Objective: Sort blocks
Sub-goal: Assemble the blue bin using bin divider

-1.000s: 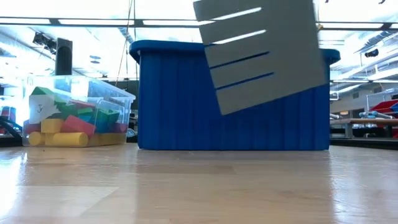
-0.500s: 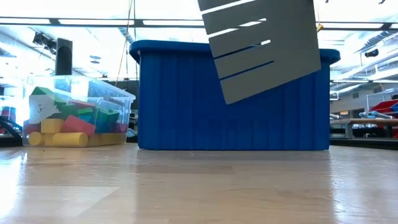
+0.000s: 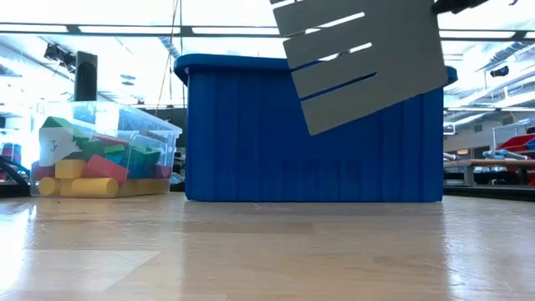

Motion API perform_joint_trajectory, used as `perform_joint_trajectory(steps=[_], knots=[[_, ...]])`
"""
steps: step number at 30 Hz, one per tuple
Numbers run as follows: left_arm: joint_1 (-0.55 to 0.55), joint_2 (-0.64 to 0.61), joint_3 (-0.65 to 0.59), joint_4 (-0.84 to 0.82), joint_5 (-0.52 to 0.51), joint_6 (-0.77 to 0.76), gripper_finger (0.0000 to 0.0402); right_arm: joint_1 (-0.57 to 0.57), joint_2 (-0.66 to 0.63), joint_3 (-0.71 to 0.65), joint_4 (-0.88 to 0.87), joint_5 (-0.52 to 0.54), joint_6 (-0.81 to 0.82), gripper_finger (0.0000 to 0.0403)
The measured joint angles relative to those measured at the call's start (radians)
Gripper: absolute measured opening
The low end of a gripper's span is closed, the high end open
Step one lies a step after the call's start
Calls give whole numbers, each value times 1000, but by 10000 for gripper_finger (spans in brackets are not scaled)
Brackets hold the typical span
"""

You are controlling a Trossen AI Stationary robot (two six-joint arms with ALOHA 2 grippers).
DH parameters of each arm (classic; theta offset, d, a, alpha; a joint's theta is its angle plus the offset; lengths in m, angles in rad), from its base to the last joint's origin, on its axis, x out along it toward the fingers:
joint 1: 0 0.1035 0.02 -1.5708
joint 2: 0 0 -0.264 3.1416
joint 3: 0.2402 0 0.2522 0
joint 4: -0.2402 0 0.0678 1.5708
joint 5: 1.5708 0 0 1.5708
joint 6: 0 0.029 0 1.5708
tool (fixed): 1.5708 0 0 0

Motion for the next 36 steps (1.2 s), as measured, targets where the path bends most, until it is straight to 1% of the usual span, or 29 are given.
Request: perform_joint_trajectory(steps=[5,8,10,12,15,18,21,24,30,33,36], knots=[[-1,0,0,0,1,4,17,-1,0,-13,5,2,3,210],[-1,0,0,-2,5,4,18,-1,-4,15,-62,-1,-17,218],[-1,0,0,-10,5,4,18,-1,-11,40,-116,4,-9,219],[-1,0,0,-10,16,3,18,-1,-16,46,-112,11,20,217],[-1,0,0,0,51,0,18,-4,-15,46,-107,13,14,211],[-2,0,1,2,57,3,18,-14,-14,30,-58,11,13,205],[-1,0,1,2,55,4,18,-24,-13,9,2,-25,11,200],[0,0,1,22,47,7,18,-35,-13,-12,30,-36,-6,197],[-1,-2,1,77,55,19,18,-49,-11,-75,225,-60,-17,190],[-1,-2,1,74,66,21,18,-50,-2,-81,299,-60,-52,172],[0,-2,1,79,69,21,18,-51,-1,-79,325,-61,-94,132]])
